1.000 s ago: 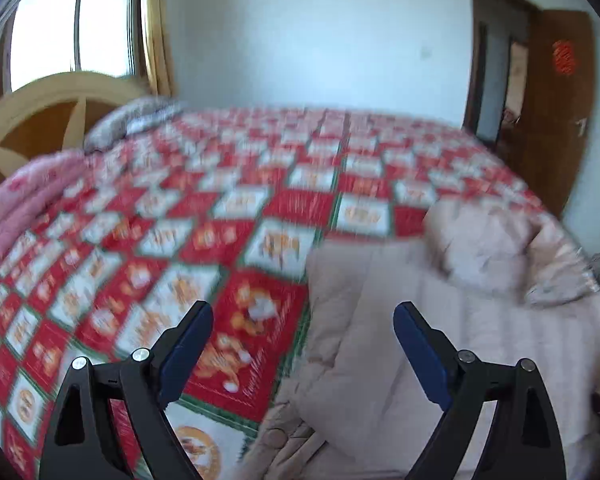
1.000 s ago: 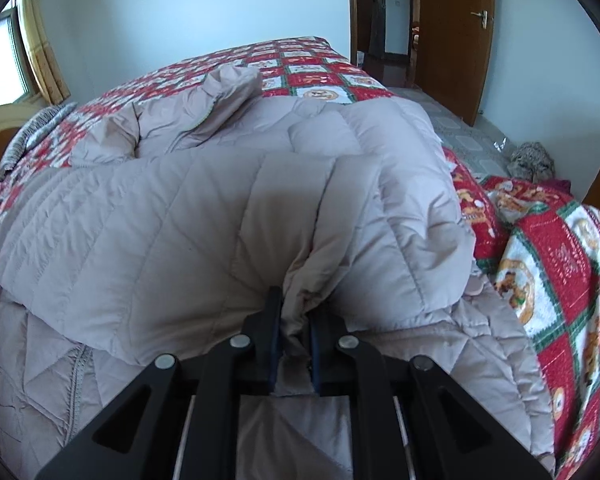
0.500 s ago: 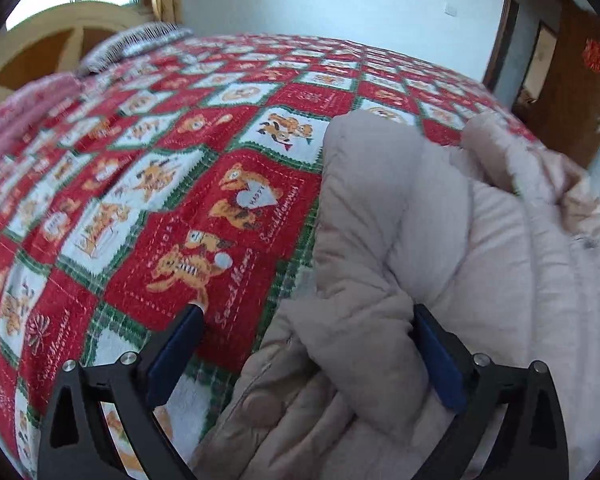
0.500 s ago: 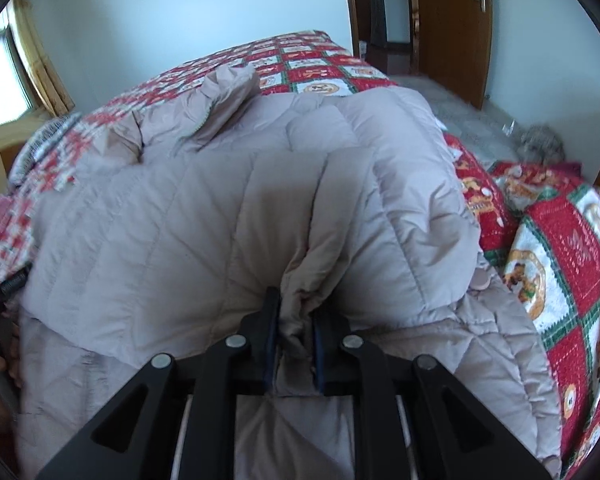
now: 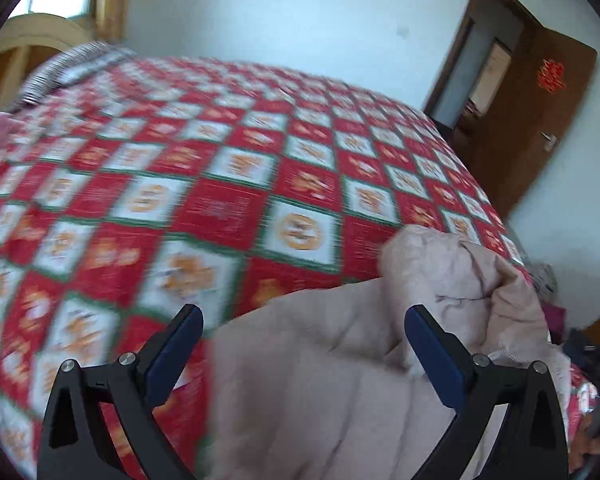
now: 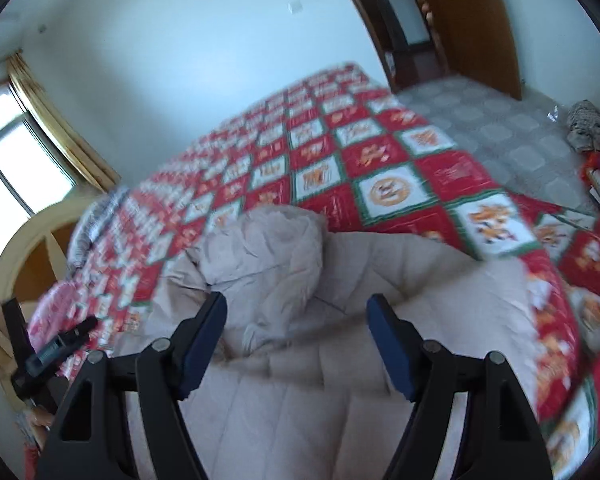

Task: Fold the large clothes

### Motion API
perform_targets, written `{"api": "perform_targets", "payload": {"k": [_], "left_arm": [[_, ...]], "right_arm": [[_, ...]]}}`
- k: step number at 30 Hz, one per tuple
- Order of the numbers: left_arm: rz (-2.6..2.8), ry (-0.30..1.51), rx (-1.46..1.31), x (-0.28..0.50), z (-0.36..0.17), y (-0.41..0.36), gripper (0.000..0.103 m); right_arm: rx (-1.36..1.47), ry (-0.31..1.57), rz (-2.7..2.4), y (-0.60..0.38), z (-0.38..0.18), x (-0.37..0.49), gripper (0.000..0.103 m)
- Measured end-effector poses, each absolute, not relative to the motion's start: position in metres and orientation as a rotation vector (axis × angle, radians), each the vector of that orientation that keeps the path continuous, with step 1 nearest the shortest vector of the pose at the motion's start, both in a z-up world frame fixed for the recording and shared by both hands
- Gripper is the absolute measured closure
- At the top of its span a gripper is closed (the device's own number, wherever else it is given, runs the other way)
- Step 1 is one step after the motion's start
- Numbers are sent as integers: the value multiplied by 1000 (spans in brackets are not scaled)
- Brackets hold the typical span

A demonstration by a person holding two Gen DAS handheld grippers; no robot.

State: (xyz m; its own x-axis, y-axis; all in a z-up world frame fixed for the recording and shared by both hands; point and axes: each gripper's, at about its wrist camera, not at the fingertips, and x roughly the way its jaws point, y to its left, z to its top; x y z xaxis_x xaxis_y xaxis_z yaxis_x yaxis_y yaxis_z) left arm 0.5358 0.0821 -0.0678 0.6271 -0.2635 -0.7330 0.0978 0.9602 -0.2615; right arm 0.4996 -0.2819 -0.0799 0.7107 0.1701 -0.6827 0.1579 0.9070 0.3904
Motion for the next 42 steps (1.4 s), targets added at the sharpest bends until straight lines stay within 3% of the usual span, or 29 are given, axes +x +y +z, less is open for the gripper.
{"api": "perform_targets", "payload": {"k": [6,7,10,11,13,15,21,26,28,32,34,36,38,40,42], "left_arm": [[-309,979,-212,583,-91,35,2],[-324,995,-218,590,-96,28,2],[-348,1046,-251,599,-115,11,5],[-338,1028,-233,598,-116,7,14],[-377,1020,-192,595,-115,-2,79],[-436,1004,-200,583,-107,-2,91],[-384,889,-153,545,-77,24,93],[-293,1003,-303,557,-132,52,89],[-309,941,-407,552,-146,63,89],[-244,884,-315,540,-142,49,89],[-241,880,-302,539,-141,49,89],[-256,877,-330,543,-143,54,89],[-266,872,-349,543,-145,57,89],[-266,869,-348,542,-145,57,89],[-262,866,-342,543,-145,55,89]], "right_arm": [[401,849,-4,-285,-105,541,35],[389,861,10,-283,-107,546,44],[306,919,31,-271,-116,556,89],[282,904,27,-267,-114,553,89],[239,861,41,-260,-103,543,91],[209,833,47,-258,-92,529,91],[219,878,-58,-289,-108,509,92],[356,899,-90,-311,-146,503,97],[373,877,-105,-313,-150,502,97],[338,880,-111,-308,-147,505,95],[329,904,-96,-307,-142,504,89],[292,920,-116,-303,-124,490,76],[278,818,-167,-301,-101,463,60],[242,722,-186,-294,-74,448,59],[179,694,-179,-280,-50,459,66]]}}
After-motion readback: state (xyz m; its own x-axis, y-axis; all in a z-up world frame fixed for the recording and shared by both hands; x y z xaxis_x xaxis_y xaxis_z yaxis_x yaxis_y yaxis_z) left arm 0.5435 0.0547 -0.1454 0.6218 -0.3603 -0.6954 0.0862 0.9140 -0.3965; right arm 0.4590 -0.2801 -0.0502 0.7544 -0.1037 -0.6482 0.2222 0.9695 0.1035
